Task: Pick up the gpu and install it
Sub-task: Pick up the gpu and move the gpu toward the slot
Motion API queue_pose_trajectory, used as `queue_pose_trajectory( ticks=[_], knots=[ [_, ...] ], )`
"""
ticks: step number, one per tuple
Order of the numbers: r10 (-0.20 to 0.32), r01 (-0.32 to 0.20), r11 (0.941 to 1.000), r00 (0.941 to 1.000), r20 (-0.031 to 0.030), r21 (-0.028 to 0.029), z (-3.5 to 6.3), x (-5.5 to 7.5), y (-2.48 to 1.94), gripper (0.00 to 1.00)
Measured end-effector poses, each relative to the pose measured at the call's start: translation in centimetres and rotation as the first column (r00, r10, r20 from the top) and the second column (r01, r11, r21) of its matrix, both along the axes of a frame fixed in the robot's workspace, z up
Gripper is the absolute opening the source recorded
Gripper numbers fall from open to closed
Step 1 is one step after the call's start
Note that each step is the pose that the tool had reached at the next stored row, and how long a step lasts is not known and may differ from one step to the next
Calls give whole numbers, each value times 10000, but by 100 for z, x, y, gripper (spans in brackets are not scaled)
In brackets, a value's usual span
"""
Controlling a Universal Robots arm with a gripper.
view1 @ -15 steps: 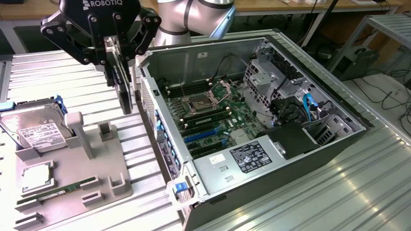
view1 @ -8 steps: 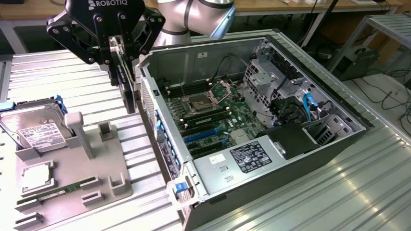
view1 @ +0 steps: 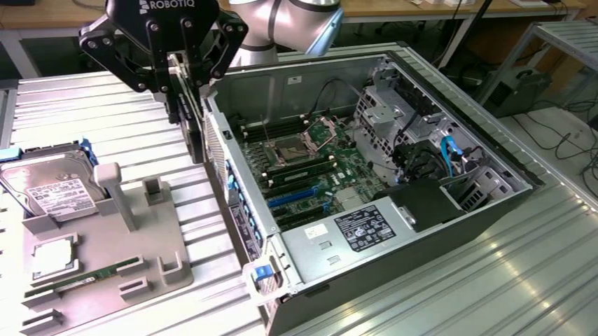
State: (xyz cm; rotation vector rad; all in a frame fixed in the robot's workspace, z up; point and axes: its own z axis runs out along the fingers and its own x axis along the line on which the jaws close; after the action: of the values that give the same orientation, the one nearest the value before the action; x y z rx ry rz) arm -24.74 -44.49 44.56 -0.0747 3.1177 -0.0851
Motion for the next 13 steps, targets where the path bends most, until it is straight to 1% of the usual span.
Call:
queue_pose_trajectory(
  ticks=[13],
  knots=[
    [1, -1, 10000, 10000, 0, 0, -1, 102, 0, 27]
  ],
)
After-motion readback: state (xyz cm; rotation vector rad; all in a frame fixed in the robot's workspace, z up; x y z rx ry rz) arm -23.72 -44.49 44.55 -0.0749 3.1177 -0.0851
